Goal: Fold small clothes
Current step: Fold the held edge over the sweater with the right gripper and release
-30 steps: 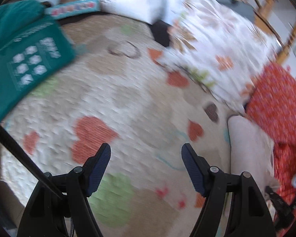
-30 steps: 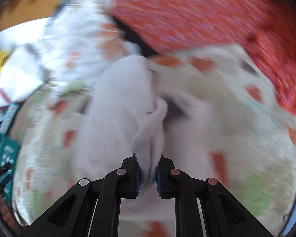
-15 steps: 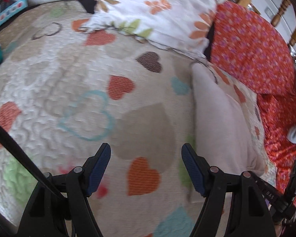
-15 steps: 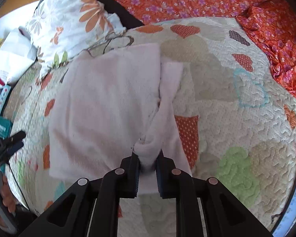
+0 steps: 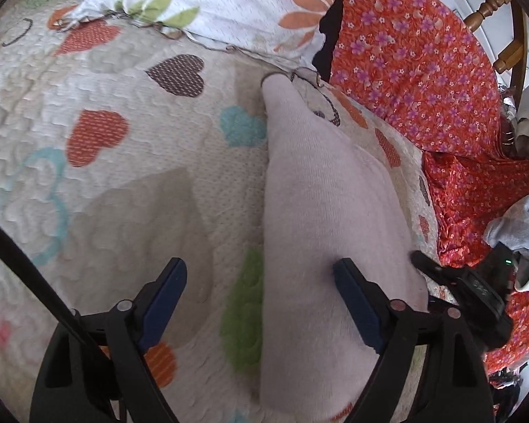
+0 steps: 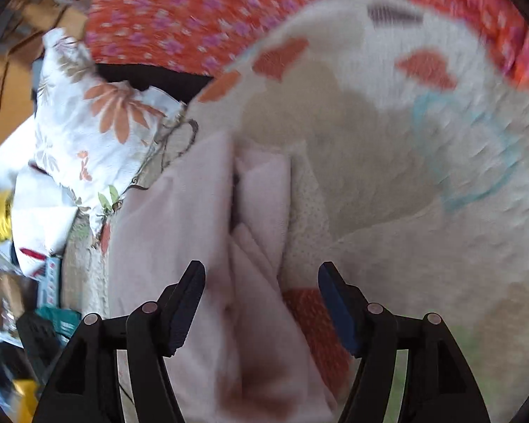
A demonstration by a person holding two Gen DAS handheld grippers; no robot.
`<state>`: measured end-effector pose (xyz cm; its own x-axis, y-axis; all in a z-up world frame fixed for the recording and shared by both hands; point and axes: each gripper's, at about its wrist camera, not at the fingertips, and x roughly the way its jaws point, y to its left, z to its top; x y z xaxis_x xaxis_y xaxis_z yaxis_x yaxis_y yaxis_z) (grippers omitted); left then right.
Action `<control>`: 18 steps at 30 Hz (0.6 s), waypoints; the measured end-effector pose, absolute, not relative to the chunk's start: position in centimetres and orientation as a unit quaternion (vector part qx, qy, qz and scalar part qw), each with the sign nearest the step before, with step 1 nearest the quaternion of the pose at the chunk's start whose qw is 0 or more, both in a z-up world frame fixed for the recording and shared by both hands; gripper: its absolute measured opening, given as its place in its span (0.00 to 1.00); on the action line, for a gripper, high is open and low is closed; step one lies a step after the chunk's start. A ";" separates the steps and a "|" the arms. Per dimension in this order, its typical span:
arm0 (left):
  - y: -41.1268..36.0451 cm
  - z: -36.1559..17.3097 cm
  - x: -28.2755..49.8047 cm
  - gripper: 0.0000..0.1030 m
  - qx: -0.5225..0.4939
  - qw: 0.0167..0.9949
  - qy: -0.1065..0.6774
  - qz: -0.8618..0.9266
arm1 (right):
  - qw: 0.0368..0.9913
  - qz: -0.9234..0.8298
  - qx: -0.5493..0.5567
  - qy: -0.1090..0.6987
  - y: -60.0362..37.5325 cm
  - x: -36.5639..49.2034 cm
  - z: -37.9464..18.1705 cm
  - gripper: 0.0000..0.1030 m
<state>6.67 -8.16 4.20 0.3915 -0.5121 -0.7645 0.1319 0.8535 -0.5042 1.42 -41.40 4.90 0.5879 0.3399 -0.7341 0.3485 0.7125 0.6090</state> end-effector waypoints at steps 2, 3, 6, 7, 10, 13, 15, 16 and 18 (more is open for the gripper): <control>-8.8 3.5 7.0 0.84 -0.196 0.802 0.522 -0.215 | 0.798 0.019 0.393 0.457 -41.0 2.7 3.3 0.73; -9.0 3.2 7.2 0.83 -0.200 0.791 0.532 -0.229 | 0.808 0.020 0.389 0.441 -40.8 3.2 3.3 0.74; -9.9 3.0 7.2 0.39 -0.212 0.762 0.551 -0.266 | 0.799 0.052 0.405 0.441 -40.0 4.5 3.0 0.42; -10.0 3.6 7.0 0.37 -0.201 0.771 0.546 -0.260 | 0.785 0.069 0.423 0.448 -39.4 5.0 2.8 0.39; -9.8 6.5 6.5 0.32 -0.190 0.789 0.516 -0.274 | 0.783 0.084 0.434 0.438 -38.2 5.2 3.9 0.32; -9.4 10.1 5.5 0.32 -0.159 0.822 0.470 -0.280 | 0.789 0.118 0.442 0.409 -37.4 4.7 6.4 0.30; -9.4 10.6 5.3 0.34 -0.140 0.828 0.468 -0.276 | 0.796 0.129 0.436 0.400 -37.0 4.3 7.5 0.30; -9.5 10.2 5.3 0.37 -0.132 0.825 0.480 -0.269 | 0.801 0.123 0.425 0.403 -36.9 4.2 7.5 0.30; -9.4 8.0 5.7 0.39 -0.117 0.809 0.523 -0.240 | 0.811 0.078 0.384 0.434 -36.7 4.1 6.7 0.30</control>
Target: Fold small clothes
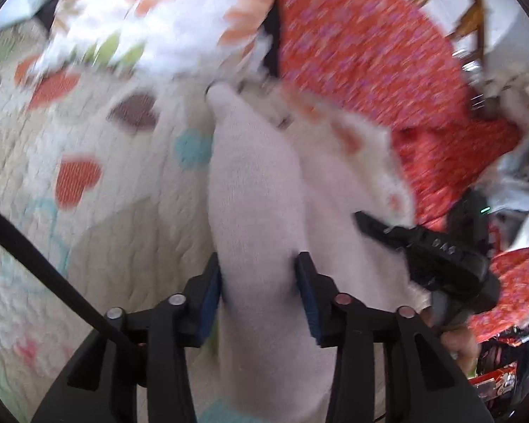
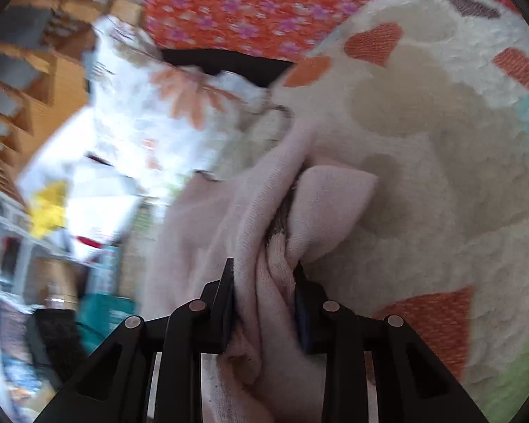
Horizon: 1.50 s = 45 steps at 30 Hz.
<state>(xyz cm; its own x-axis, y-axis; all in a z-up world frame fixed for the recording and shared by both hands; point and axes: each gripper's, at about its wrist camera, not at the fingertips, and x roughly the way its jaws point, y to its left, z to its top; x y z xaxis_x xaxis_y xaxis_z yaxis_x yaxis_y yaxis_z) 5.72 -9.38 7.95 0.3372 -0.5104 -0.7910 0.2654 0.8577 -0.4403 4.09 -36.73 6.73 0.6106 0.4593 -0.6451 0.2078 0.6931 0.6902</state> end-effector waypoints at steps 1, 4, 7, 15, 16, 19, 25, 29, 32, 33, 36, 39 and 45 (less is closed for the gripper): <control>-9.4 6.1 6.0 0.39 -0.104 0.798 0.555 -0.212 | 0.813 0.055 0.366 0.450 -36.8 4.1 6.2 0.30; -8.0 4.1 6.2 0.54 -0.138 0.780 0.576 -0.200 | 0.802 0.028 0.377 0.463 -37.5 3.8 5.0 0.36; -6.0 5.2 5.6 0.54 -0.163 0.783 0.564 -0.206 | 0.815 0.007 0.374 0.443 -38.1 3.0 6.3 0.36; -1.5 8.1 3.1 0.61 -0.119 0.843 0.501 -0.158 | 0.883 0.048 0.288 0.368 -34.6 2.8 12.1 0.36; -1.0 8.2 2.9 0.62 -0.109 0.849 0.495 -0.148 | 0.879 0.063 0.289 0.375 -34.0 3.3 12.0 0.36; -0.6 8.2 3.2 0.62 -0.080 0.861 0.487 -0.123 | 0.861 0.111 0.290 0.402 -31.0 5.5 11.0 0.36; 1.4 8.2 3.8 0.62 -0.107 0.856 0.492 -0.118 | 0.806 0.176 0.358 0.438 -26.8 12.2 8.7 0.36; 1.9 8.5 3.8 0.63 -0.109 0.857 0.490 -0.115 | 0.760 0.150 0.394 0.494 -24.9 17.3 4.0 0.27; 2.5 9.0 3.9 0.63 -0.114 0.859 0.485 -0.114 | 0.769 0.123 0.372 0.505 -24.0 18.1 3.7 0.24; 2.8 9.1 3.9 0.63 -0.118 0.860 0.483 -0.113 | 0.768 0.130 0.384 0.496 -23.9 17.8 4.3 0.26; 3.9 9.7 3.7 0.64 -0.134 0.861 0.478 -0.112 | 0.757 0.183 0.423 0.463 -23.9 15.9 6.0 0.27; 4.5 10.0 3.5 0.64 -0.141 0.862 0.474 -0.109 | 0.748 0.234 0.427 0.451 -23.0 12.3 7.1 0.27; 5.2 10.1 2.6 0.65 -0.153 0.859 0.475 -0.111 | 0.707 0.265 0.430 0.495 -21.4 4.0 2.5 0.25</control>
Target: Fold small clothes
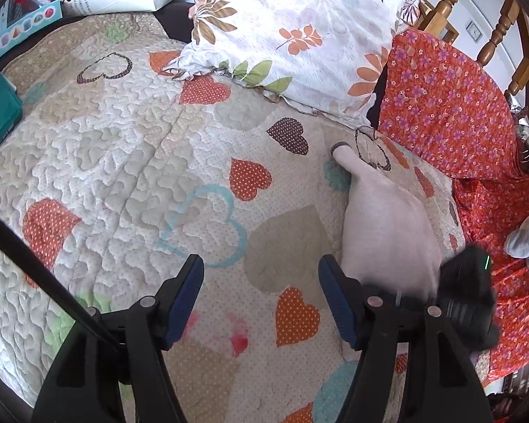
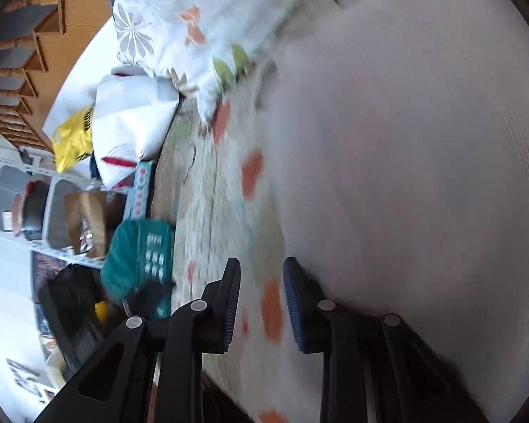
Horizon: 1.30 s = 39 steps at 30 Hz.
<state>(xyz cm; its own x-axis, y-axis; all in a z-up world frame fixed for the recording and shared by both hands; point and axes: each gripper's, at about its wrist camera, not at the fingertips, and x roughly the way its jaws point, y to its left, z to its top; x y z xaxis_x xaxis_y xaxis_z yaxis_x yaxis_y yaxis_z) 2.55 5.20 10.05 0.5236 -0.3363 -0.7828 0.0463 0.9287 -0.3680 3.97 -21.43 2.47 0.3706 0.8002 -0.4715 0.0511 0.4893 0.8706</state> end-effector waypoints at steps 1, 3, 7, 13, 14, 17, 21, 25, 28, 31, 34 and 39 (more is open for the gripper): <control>5.2 10.1 2.3 0.65 -0.153 0.860 0.475 -0.112 | 0.696 0.268 0.442 0.499 -21.4 2.6 1.6 0.25; 5.2 10.0 1.9 0.65 -0.152 0.860 0.474 -0.112 | 0.693 0.269 0.443 0.501 -21.4 -0.4 1.0 0.23; 5.0 10.0 1.3 0.65 -0.146 0.860 0.475 -0.115 | 0.689 0.237 0.434 0.530 -23.6 -3.8 1.6 0.26; 3.9 10.2 0.8 0.69 -0.115 0.875 0.459 -0.105 | 0.760 0.202 0.408 0.463 -29.8 -5.9 7.3 0.32; 3.6 10.2 0.7 0.69 -0.110 0.876 0.458 -0.103 | 0.769 0.192 0.411 0.451 -30.9 -5.5 7.9 0.33; 2.9 10.0 0.8 0.69 -0.105 0.877 0.458 -0.103 | 0.785 0.137 0.394 0.458 -33.1 -3.9 7.1 0.33; 2.1 10.3 0.8 0.69 -0.098 0.880 0.453 -0.107 | 0.756 0.067 0.428 0.491 -36.0 -4.8 2.5 0.24; 0.9 10.6 0.7 0.70 -0.078 0.887 0.443 -0.106 | 0.757 0.042 0.453 0.469 -37.9 -6.4 3.6 0.28; 0.1 10.4 0.8 0.71 -0.072 0.886 0.445 -0.112 | 0.815 0.012 0.398 0.421 -37.8 -6.7 7.9 0.29; -0.8 9.9 0.9 0.71 -0.061 0.883 0.450 -0.114 | 0.836 0.025 0.377 0.398 -36.5 -5.3 10.4 0.29; -1.6 9.3 1.1 0.71 -0.054 0.880 0.457 -0.115 | 0.836 0.059 0.352 0.417 -33.8 -1.8 10.5 0.29; -2.4 8.8 1.3 0.72 -0.058 0.873 0.467 -0.124 | 0.819 0.039 0.343 0.459 -33.5 0.2 6.0 0.27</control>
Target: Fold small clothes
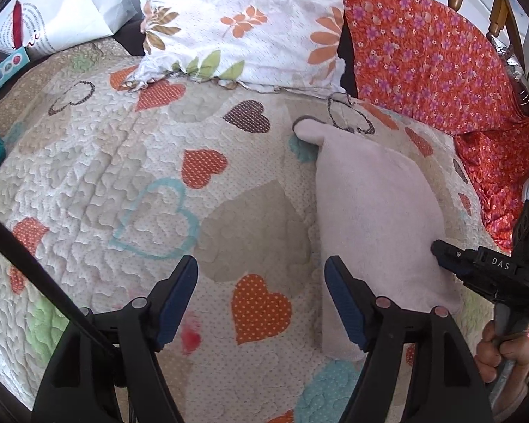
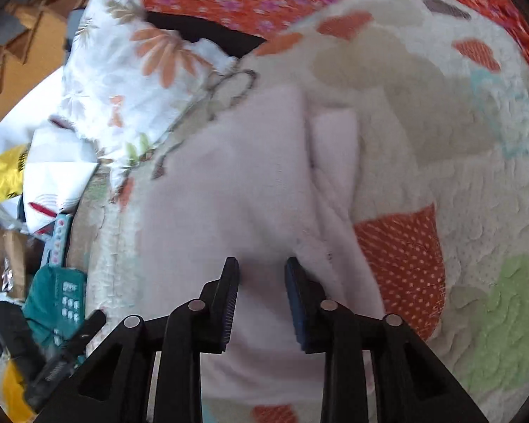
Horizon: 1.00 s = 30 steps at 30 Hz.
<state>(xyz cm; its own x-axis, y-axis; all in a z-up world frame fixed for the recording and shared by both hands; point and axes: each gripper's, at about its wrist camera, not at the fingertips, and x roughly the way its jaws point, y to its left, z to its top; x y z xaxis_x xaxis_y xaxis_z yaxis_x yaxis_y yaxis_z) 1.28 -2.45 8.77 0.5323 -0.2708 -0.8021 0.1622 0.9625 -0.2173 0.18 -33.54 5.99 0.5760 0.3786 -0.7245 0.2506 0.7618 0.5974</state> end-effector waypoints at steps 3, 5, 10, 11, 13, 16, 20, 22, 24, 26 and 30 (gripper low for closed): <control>-3.4 8.5 1.3 0.73 -0.062 0.868 0.473 -0.136 | 0.832 0.027 0.328 0.447 -34.0 -0.4 7.5 0.30; -4.3 8.2 1.4 0.74 -0.062 0.864 0.478 -0.145 | 0.854 0.006 0.290 0.431 -34.1 -0.7 9.0 0.34; -7.7 6.8 1.4 0.74 -0.033 0.854 0.496 -0.155 | 0.863 -0.010 0.275 0.424 -34.7 -1.3 10.0 0.39; -8.2 6.3 1.4 0.74 -0.026 0.851 0.501 -0.155 | 0.861 -0.008 0.277 0.427 -34.7 -1.3 9.9 0.39; -9.3 5.4 1.3 0.74 -0.010 0.845 0.511 -0.154 | 0.858 -0.001 0.277 0.432 -34.3 -1.5 9.8 0.39; -10.4 4.2 1.1 0.78 0.009 0.841 0.519 -0.155 | 0.856 0.007 0.272 0.439 -33.7 -1.6 9.7 0.41; -10.8 2.5 1.0 0.97 0.006 0.825 0.541 -0.161 | 0.854 0.010 0.272 0.444 -33.3 -1.9 9.8 0.45; -10.8 1.8 1.1 1.00 0.001 0.822 0.546 -0.163 | 0.854 0.011 0.273 0.443 -33.4 -2.0 9.8 0.45; -11.0 1.9 0.9 1.00 0.008 0.828 0.538 -0.161 | 0.854 0.011 0.272 0.443 -33.3 -2.1 9.9 0.46; -10.8 1.9 0.7 1.00 0.000 0.832 0.533 -0.158 | 0.855 0.010 0.271 0.443 -33.3 -2.2 9.9 0.49; -10.5 1.9 0.8 1.00 -0.017 0.834 0.530 -0.149 | 0.853 0.009 0.272 0.446 -33.3 -2.2 9.8 0.51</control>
